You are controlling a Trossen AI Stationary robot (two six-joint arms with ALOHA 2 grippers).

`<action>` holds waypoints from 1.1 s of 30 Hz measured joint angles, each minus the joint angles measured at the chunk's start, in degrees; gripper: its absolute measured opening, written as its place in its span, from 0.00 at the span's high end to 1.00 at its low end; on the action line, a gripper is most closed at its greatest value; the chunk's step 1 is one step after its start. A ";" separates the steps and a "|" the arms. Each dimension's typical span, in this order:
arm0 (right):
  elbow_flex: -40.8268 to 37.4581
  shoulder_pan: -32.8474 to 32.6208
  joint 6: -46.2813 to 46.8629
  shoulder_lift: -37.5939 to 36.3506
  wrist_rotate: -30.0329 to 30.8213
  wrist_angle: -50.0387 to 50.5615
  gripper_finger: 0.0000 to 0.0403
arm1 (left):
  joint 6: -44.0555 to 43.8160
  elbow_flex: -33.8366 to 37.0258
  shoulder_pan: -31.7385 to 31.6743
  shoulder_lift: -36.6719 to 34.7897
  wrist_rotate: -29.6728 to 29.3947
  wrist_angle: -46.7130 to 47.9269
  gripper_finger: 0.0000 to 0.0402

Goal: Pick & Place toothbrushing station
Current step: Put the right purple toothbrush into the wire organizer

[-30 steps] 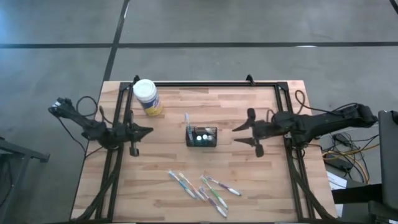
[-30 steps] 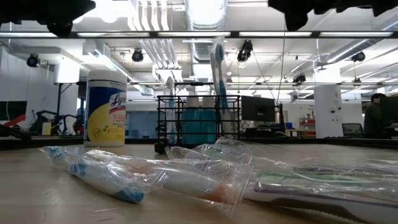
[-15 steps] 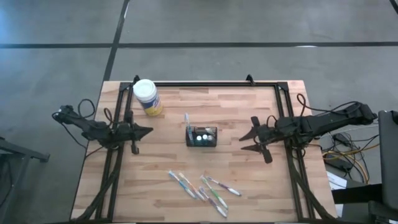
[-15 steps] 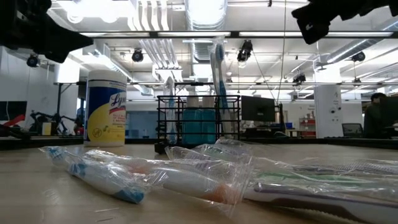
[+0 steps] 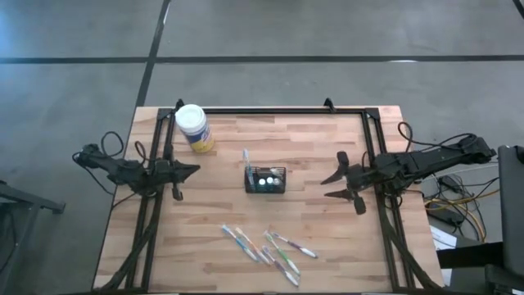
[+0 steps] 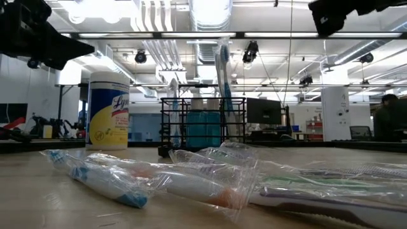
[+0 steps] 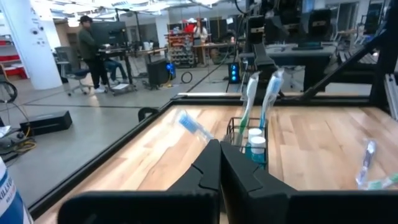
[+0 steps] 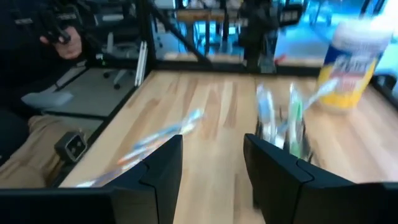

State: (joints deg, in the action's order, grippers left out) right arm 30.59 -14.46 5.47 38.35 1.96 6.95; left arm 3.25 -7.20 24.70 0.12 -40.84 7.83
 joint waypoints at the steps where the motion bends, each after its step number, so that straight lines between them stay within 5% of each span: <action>1: 0.00 -0.29 1.46 0.14 0.02 1.00 0.59 | 0.01 0.00 0.01 0.00 0.07 -0.05 0.99; 14: 5.79 -11.56 22.96 22.04 2.71 5.20 0.59 | -0.91 -0.26 0.01 0.14 1.04 -1.33 0.98; 27: 38.18 -18.43 35.96 58.04 5.26 35.56 0.59 | -2.52 -1.79 0.01 0.14 6.05 -1.39 0.98; 33: 48.89 -19.83 34.76 69.30 5.49 38.07 0.59 | -4.00 -1.79 0.01 0.14 6.37 -1.39 0.97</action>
State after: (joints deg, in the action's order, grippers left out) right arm 79.48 -34.29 40.23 107.65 7.45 45.02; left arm -0.75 -8.99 24.71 0.25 -34.47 6.44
